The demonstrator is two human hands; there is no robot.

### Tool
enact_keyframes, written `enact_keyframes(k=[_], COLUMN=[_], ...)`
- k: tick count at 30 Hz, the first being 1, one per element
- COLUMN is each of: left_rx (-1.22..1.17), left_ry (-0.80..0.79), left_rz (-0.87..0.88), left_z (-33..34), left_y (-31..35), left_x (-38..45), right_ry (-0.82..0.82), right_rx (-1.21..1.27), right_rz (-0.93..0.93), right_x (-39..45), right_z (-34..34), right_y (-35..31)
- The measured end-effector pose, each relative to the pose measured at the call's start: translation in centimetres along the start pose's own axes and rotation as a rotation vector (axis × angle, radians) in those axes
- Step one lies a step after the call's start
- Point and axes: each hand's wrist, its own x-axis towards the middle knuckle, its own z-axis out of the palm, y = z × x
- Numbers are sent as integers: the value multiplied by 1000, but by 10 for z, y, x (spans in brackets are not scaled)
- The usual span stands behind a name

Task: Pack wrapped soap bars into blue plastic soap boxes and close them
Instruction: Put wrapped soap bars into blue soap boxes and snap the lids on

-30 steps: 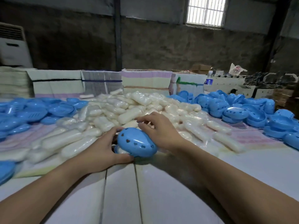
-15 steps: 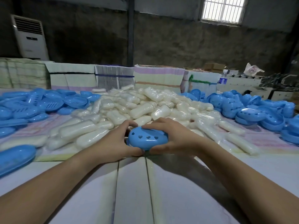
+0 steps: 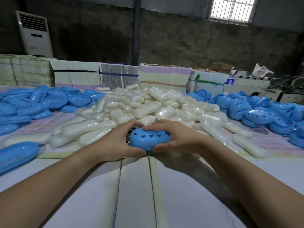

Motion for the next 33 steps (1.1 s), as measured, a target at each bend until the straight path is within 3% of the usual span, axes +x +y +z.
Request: enact_keyframes(k=[10, 16, 22, 33], left_rx=[350, 203, 149, 78], left_ry=[24, 46, -1, -46], left_rz=[10, 67, -9, -30], left_z=[-11, -10, -5, -11], left_y=[4, 0, 2, -5], left_x=[-5, -7, -5, 1], right_ry=[-29, 78, 102, 37], right_rx=[-40, 83, -3, -24], right_rz=[-43, -57, -23, 24], right_x=[2, -2, 2, 1], right_z=[4, 7, 13, 15], right_y=[0, 6, 8, 5])
